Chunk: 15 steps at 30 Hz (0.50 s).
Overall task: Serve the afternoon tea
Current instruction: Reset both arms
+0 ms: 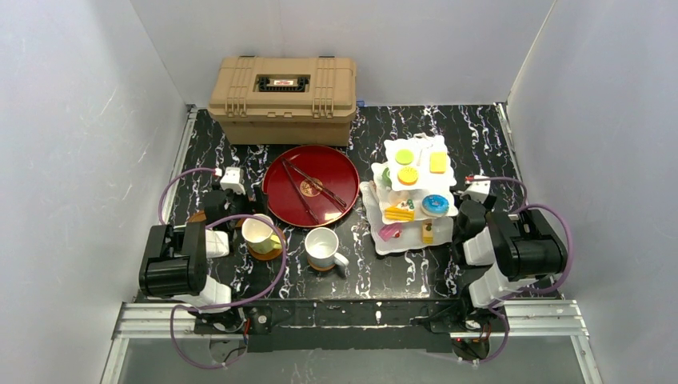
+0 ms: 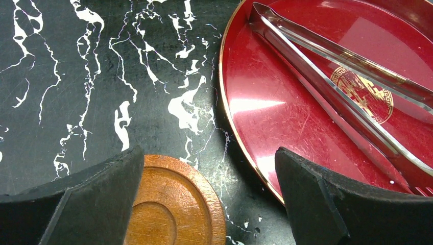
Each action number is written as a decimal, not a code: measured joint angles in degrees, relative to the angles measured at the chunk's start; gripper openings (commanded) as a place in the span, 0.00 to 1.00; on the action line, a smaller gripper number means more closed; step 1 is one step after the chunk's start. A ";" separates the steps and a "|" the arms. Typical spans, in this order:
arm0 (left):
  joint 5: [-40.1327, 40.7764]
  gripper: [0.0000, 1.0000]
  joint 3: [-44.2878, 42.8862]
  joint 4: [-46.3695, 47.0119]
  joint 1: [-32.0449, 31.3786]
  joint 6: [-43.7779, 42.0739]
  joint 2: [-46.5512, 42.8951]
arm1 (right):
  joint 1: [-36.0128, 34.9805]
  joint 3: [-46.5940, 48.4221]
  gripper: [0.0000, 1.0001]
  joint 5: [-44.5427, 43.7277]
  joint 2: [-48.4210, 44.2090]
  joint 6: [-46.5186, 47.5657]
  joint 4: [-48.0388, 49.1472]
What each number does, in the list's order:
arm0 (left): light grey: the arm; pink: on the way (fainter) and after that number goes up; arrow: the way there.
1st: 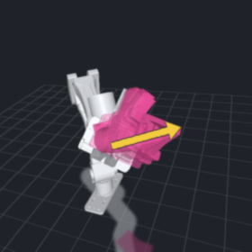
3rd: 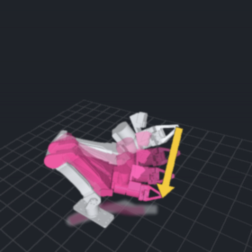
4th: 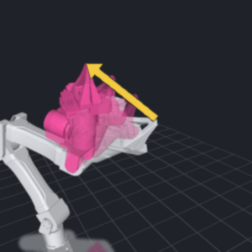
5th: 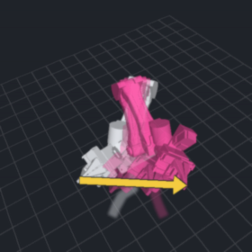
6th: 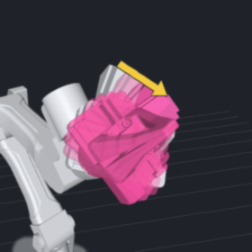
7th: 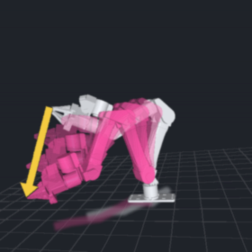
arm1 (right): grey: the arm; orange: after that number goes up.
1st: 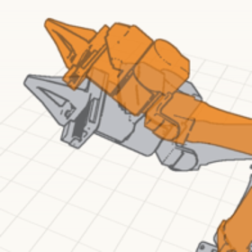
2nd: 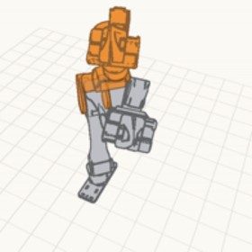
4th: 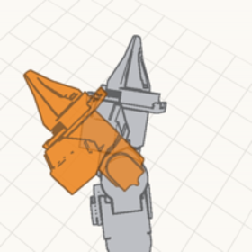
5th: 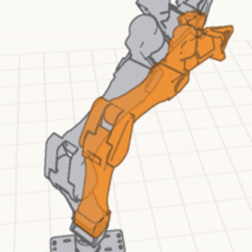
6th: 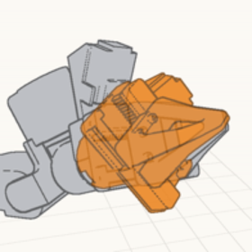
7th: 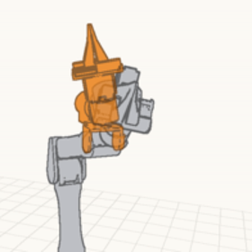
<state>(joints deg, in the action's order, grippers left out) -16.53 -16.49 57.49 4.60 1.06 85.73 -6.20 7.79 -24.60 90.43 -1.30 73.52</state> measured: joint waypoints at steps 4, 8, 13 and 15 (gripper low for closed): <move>0.04 0.98 0.00 0.15 0.00 0.00 0.00 | 0.00 5.29 0.98 1.49 1.60 1.31 -4.70; 0.07 0.98 0.00 0.37 0.00 0.00 0.00 | 0.00 6.40 0.98 2.34 1.70 1.81 -6.51; 0.07 0.99 0.00 0.39 0.00 0.00 0.00 | 0.00 6.40 1.00 2.73 1.70 1.99 -8.61; 0.07 0.99 0.00 0.39 0.00 0.00 0.00 | 0.00 6.47 1.00 2.73 1.70 2.01 -8.66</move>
<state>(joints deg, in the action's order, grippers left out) -16.47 -16.49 57.89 4.60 1.06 85.73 -6.20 14.26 -21.87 92.14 0.71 64.86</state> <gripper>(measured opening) 0.994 0.997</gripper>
